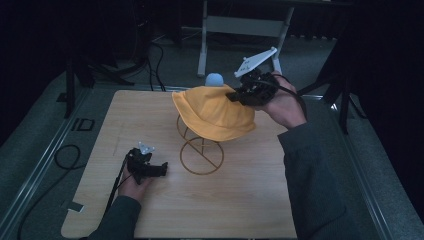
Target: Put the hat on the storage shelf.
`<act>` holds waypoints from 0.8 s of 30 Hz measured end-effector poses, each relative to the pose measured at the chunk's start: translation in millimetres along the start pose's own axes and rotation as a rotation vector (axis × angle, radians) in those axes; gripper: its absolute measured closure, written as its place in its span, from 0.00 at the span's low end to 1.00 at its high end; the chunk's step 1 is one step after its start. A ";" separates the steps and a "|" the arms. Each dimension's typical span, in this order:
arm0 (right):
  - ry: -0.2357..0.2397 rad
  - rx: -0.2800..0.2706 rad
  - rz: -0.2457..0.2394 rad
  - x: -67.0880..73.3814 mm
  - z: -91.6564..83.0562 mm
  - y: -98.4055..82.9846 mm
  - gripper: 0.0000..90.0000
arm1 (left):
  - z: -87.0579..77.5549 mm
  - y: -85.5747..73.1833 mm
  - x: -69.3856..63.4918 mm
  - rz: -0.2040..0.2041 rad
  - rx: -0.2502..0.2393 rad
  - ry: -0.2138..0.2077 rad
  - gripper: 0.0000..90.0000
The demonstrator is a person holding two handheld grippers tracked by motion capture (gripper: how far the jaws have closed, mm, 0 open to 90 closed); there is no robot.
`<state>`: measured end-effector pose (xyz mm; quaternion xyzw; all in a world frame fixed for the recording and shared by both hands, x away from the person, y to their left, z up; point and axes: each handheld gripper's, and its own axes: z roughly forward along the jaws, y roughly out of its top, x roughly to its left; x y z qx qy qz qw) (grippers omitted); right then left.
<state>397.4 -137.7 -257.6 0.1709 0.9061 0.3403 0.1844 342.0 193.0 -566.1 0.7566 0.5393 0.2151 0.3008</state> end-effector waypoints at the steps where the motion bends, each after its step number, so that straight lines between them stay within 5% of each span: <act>1: 0.000 0.001 -0.002 0.8 1.7 1.6 0.93 | 0.0 0.0 0.0 -0.001 0.000 0.000 0.00; 24: 0.040 0.053 -0.084 27.5 47.5 41.5 0.87 | -0.2 0.0 -0.6 0.004 0.002 -0.006 0.00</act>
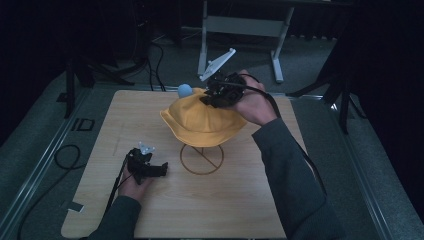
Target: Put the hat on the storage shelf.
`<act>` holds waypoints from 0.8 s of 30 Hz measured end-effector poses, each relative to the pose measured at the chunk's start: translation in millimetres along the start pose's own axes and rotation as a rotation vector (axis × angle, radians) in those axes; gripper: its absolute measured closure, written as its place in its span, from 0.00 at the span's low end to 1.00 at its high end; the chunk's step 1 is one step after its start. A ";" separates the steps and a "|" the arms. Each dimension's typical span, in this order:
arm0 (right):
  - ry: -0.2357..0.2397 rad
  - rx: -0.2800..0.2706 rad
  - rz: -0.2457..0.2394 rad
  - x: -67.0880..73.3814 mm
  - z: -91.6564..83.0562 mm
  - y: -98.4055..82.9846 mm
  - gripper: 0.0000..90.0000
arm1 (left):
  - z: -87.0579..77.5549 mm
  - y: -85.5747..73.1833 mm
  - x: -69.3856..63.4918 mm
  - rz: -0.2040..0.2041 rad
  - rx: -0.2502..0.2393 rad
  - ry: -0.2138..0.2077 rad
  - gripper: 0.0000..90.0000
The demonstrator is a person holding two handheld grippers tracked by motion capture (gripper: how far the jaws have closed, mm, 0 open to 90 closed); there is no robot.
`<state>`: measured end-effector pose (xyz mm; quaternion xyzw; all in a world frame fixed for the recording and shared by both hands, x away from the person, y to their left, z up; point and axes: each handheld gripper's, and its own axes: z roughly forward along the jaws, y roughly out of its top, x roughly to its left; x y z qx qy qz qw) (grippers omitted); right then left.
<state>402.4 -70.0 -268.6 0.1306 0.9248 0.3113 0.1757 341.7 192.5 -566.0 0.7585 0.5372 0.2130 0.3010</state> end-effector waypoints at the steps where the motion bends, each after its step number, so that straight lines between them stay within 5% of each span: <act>1: 0.001 0.007 -0.003 1.3 2.3 1.3 0.86 | 0.0 0.0 0.0 0.000 0.000 0.000 0.00; 17: -0.076 0.068 0.014 -1.8 24.7 9.4 0.77 | 0.1 -0.1 -0.4 0.001 -0.003 0.002 0.00; 24: -0.120 0.025 0.037 -2.0 20.1 10.7 0.40 | 0.0 0.0 -0.5 0.001 -0.001 0.001 0.00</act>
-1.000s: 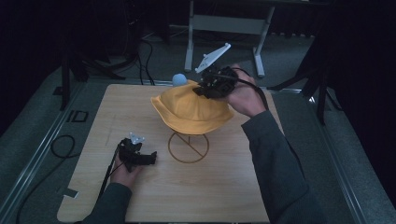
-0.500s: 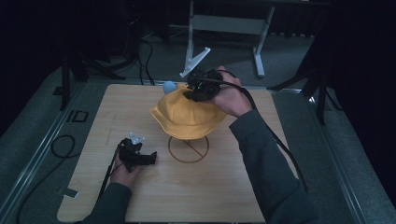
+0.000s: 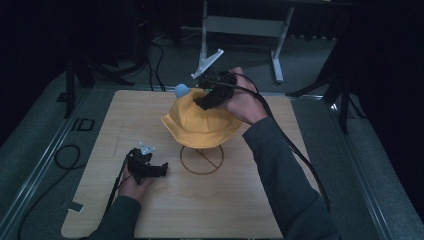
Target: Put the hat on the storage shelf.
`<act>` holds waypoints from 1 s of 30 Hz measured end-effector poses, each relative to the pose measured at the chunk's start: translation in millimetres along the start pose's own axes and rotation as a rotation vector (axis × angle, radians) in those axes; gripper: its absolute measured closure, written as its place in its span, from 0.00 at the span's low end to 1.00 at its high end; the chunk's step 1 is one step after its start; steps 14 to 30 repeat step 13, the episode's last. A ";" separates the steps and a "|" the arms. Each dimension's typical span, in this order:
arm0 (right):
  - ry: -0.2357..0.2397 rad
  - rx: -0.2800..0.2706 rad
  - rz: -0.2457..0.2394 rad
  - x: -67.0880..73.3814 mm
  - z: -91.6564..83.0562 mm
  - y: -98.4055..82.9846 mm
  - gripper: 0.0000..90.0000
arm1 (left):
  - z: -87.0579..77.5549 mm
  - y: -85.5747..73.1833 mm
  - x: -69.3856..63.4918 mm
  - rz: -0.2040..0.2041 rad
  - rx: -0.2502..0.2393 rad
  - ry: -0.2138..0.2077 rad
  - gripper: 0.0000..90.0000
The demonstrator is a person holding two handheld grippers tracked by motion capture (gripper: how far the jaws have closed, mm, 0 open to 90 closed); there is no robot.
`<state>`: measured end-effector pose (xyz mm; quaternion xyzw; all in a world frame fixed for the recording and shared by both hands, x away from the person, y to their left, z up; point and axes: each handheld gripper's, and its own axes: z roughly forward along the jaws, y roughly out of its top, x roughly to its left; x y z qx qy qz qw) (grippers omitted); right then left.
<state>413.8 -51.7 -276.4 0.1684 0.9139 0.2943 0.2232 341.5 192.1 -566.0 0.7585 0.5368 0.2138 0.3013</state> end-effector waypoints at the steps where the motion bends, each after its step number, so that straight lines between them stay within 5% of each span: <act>1: -0.008 -0.016 0.008 -0.7 -2.7 0.2 0.36 | 0.0 0.0 0.0 0.000 0.000 0.000 0.00; 6: -0.022 -0.060 0.036 -3.8 -16.9 -0.6 0.26 | 0.0 0.0 -0.1 0.000 0.000 0.000 0.00; 13: -0.017 -0.075 0.047 -5.7 -29.3 -6.6 0.24 | 0.1 0.0 -0.1 0.000 -0.001 0.000 0.00; 30: -0.017 -0.075 0.047 -5.7 -29.3 -6.6 0.24 | 0.1 0.0 -0.1 0.000 -0.001 0.000 0.00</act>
